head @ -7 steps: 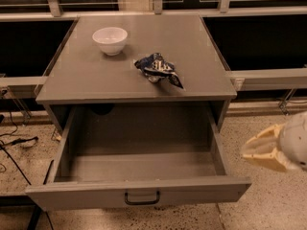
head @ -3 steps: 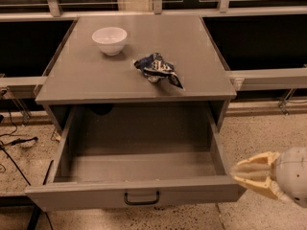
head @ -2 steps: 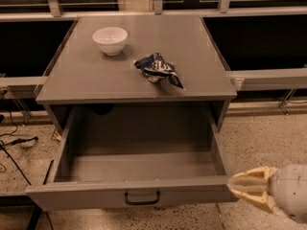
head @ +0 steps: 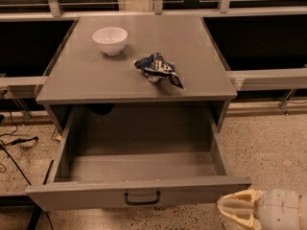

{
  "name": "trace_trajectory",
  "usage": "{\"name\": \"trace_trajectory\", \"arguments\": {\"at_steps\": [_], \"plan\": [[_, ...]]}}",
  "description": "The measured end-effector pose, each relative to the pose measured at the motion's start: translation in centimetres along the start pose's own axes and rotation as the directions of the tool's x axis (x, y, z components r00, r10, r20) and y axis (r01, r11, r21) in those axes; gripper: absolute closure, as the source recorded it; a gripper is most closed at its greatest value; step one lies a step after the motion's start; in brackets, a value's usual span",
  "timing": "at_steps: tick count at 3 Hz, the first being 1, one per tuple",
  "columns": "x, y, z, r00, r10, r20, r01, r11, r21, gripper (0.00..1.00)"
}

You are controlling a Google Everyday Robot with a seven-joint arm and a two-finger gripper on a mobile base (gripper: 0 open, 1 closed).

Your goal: Close top drawer

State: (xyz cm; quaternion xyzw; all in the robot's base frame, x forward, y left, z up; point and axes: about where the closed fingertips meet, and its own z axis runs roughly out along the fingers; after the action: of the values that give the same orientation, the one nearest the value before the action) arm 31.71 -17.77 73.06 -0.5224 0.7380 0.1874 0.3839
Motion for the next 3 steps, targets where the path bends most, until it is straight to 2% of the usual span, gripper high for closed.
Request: {"name": "trace_trajectory", "arguments": {"at_steps": [1,2,3], "plan": [[0.9,1.2,2.4,0.996,-0.074,-0.046,0.073,0.9971,-0.022,1.0],[1.8,1.7,4.8,0.977,-0.176,-0.123,0.175,0.9843,-0.025,1.0],[2.1,1.4,5.1,0.976,-0.181,-0.118,0.181,0.9834,-0.014,1.0]]}}
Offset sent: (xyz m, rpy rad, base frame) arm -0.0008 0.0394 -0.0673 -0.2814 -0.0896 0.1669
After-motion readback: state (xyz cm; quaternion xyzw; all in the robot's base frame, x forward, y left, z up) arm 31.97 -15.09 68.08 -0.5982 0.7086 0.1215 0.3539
